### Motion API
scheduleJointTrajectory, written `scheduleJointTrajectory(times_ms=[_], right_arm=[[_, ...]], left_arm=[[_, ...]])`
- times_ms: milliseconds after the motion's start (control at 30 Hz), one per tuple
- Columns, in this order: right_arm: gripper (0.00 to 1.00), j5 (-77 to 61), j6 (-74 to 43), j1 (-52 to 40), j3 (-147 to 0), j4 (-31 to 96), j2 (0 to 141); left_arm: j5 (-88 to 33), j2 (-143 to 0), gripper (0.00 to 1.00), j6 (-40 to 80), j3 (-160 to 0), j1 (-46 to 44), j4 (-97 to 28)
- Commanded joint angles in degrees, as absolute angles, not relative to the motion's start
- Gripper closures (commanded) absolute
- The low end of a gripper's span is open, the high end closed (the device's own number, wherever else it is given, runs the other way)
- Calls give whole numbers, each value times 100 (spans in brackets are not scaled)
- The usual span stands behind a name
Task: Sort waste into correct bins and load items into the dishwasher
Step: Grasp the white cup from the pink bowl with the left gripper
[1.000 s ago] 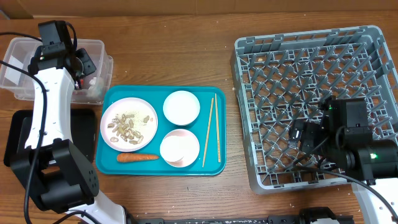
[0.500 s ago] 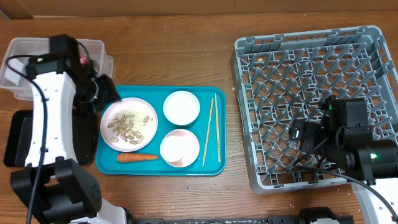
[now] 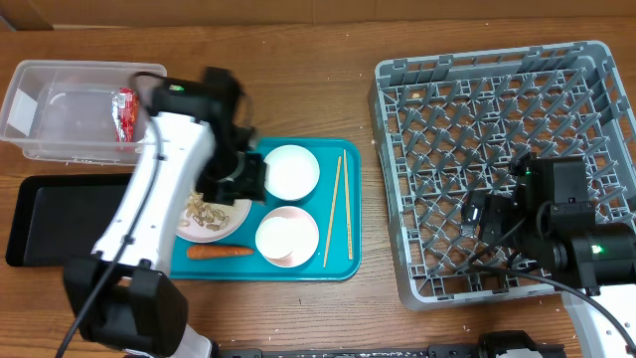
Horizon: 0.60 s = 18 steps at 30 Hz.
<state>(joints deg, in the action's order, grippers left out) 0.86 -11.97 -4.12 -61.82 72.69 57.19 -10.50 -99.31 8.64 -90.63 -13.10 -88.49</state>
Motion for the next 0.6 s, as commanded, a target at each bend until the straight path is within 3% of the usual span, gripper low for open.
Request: scheduleJointTrajectory(times_ms=[0, 400, 567], right_arm=[[0, 143, -1201, -403, -6346, 7236, 5704], [0, 143, -1203, -405, -6346, 7249, 5704], [0, 141, -1201, -405, -6346, 7253, 5704]], left_arm=[[-580, -9845, 41, 1273, -8748, -1865, -8632], [43, -9848, 43, 1850, -7655, -2276, -7915], [-49, -9848, 58, 1850, -7183, -2276, -7384]])
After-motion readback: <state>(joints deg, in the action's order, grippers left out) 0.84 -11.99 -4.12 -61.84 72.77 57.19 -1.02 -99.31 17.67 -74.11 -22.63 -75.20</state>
